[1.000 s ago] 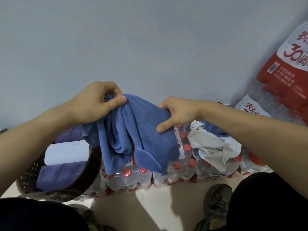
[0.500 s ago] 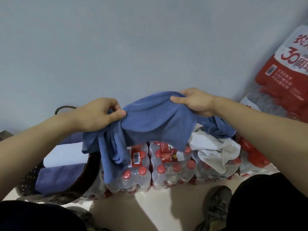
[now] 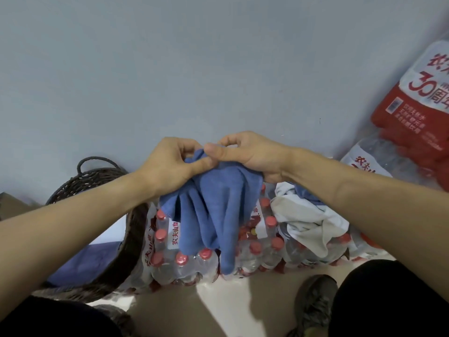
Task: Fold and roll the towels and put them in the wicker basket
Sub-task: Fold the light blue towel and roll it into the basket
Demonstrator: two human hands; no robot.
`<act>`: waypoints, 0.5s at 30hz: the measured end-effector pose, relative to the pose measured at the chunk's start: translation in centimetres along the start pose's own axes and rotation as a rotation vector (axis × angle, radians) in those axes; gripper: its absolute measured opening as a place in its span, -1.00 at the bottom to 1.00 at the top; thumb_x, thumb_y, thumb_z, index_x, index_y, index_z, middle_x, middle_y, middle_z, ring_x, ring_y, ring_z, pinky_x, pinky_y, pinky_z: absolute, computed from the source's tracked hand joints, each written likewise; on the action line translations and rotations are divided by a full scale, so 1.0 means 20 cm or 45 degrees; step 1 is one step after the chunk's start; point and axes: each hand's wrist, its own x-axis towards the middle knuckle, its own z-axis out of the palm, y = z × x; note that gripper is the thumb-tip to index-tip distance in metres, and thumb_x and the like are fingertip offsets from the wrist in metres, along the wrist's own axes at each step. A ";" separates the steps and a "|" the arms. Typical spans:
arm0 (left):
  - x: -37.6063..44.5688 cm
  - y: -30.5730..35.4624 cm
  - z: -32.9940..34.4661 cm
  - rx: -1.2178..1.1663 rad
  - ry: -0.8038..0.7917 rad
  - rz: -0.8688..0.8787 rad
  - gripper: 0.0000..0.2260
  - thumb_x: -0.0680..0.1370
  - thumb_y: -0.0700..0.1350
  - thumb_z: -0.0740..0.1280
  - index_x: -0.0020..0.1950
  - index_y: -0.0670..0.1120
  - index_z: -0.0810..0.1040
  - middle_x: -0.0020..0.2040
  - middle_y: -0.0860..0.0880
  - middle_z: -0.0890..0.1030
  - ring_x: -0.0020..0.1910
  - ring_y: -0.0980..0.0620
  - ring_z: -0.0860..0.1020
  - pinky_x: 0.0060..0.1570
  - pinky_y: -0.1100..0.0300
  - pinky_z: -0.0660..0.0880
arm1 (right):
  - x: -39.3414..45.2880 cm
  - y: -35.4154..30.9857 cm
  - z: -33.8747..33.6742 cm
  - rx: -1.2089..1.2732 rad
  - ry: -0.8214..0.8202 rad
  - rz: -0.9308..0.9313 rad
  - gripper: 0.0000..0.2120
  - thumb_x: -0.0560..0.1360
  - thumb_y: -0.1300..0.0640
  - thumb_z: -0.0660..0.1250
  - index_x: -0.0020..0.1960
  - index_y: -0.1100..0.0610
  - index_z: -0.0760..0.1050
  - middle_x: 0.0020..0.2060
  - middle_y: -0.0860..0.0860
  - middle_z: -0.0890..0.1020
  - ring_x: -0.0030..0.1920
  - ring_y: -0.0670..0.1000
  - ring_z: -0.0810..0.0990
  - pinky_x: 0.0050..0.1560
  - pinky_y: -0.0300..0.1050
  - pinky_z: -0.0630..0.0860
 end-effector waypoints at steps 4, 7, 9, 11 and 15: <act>0.02 0.00 -0.06 -0.052 0.163 -0.004 -0.73 0.52 -0.01 0.42 -0.18 -0.22 0.57 -0.25 -0.27 0.63 -0.30 0.02 0.52 -0.24 0.12 0.48 | -0.02 0.06 -0.08 -0.043 -0.137 0.125 -0.74 0.43 0.16 0.51 0.07 0.24 0.60 -0.03 0.12 0.71 0.00 0.07 0.69 0.04 -0.06 0.62; 0.04 -0.03 -0.10 0.011 0.261 -0.016 -0.70 0.54 -0.02 0.41 -0.12 -0.28 0.56 -0.17 -0.31 0.63 -0.25 -0.01 0.53 -0.15 0.01 0.51 | -0.03 0.10 -0.14 -0.047 -0.148 0.231 -0.82 0.47 0.18 0.45 0.03 0.25 0.62 -0.07 0.13 0.72 -0.09 0.05 0.71 -0.15 -0.14 0.63; 0.04 -0.06 -0.11 0.047 0.255 -0.076 -0.70 0.54 0.00 0.41 -0.10 -0.26 0.57 -0.18 -0.24 0.65 -0.24 -0.01 0.55 -0.14 0.03 0.53 | -0.03 0.12 -0.19 0.036 -0.037 0.186 -0.82 0.50 0.17 0.41 0.04 0.26 0.63 -0.06 0.14 0.72 -0.10 0.05 0.71 -0.15 -0.15 0.63; 0.04 -0.08 -0.11 0.096 0.214 -0.141 -0.74 0.54 0.01 0.41 -0.10 -0.21 0.59 -0.14 -0.20 0.69 -0.24 0.01 0.59 -0.15 0.12 0.56 | -0.01 0.13 -0.23 0.037 0.148 0.076 -0.77 0.53 0.16 0.40 0.09 0.30 0.62 -0.08 0.15 0.71 -0.13 0.04 0.70 -0.12 -0.12 0.64; 0.03 -0.10 -0.07 0.224 0.109 -0.176 -0.77 0.55 0.05 0.38 -0.15 -0.11 0.58 -0.28 0.00 0.66 -0.33 0.14 0.58 -0.27 0.24 0.47 | 0.00 0.12 -0.28 -0.135 0.285 -0.041 -0.75 0.50 0.07 0.44 0.05 0.25 0.66 -0.05 0.17 0.72 -0.10 0.04 0.69 -0.03 -0.07 0.63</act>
